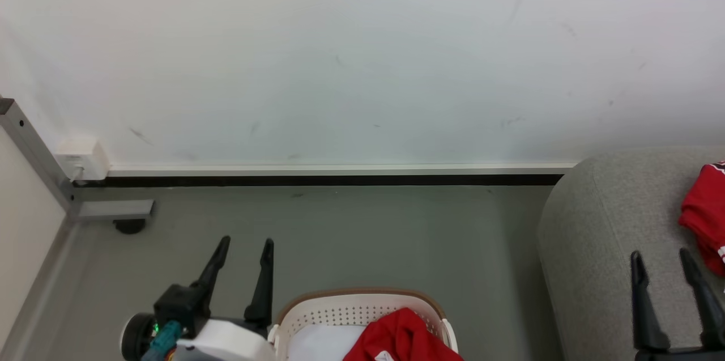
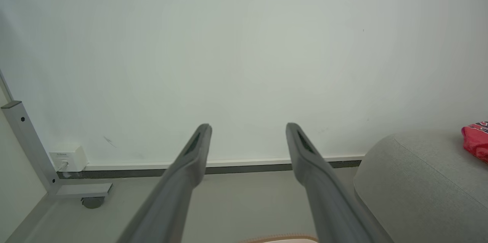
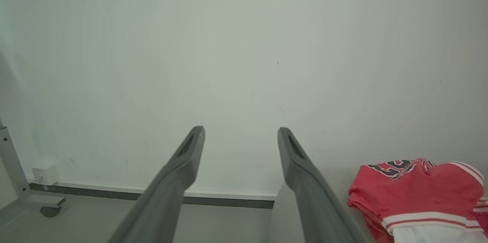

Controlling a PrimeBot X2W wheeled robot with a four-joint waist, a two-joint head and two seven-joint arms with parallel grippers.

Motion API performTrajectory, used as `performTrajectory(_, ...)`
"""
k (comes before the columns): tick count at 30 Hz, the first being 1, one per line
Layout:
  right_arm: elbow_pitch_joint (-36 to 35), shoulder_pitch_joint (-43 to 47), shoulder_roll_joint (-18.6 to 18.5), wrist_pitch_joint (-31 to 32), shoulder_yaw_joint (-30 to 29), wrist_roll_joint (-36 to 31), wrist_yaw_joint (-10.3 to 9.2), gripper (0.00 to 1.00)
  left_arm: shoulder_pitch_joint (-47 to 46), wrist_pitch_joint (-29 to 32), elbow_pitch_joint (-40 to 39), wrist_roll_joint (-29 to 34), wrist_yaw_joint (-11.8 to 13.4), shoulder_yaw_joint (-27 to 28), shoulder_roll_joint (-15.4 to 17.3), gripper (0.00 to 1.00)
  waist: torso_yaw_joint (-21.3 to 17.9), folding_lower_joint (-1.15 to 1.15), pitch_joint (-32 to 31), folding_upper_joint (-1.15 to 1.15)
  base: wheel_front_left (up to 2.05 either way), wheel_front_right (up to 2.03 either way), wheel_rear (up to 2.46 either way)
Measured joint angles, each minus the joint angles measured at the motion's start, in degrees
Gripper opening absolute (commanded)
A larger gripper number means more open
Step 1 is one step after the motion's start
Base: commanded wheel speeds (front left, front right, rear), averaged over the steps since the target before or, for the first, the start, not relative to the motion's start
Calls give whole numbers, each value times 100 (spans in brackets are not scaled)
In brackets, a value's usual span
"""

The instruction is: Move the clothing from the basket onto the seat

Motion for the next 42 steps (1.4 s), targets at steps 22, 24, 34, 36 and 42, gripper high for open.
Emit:
performTrajectory(22,87,230,393,0,54,-402,0,100,475,0,-167,385,-112,349,-191,100,-183,1,51,0,0,0,0)
performTrajectory(24,100,215,400,0,77,-402,-1,100,467,0,-153,385,-120,360,-193,100,-182,1,71,0,0,0,0)
performTrajectory(34,164,185,411,0,122,-403,0,100,423,0,-42,332,-140,345,-198,100,-211,2,132,0,0,0,0)
performTrajectory(36,180,174,405,0,115,-404,-1,100,417,0,18,311,-138,330,-199,100,-243,2,146,0,0,0,0)
performTrajectory(42,189,81,389,0,76,-406,0,100,343,0,289,247,-149,277,-201,100,-432,2,235,0,0,0,0)
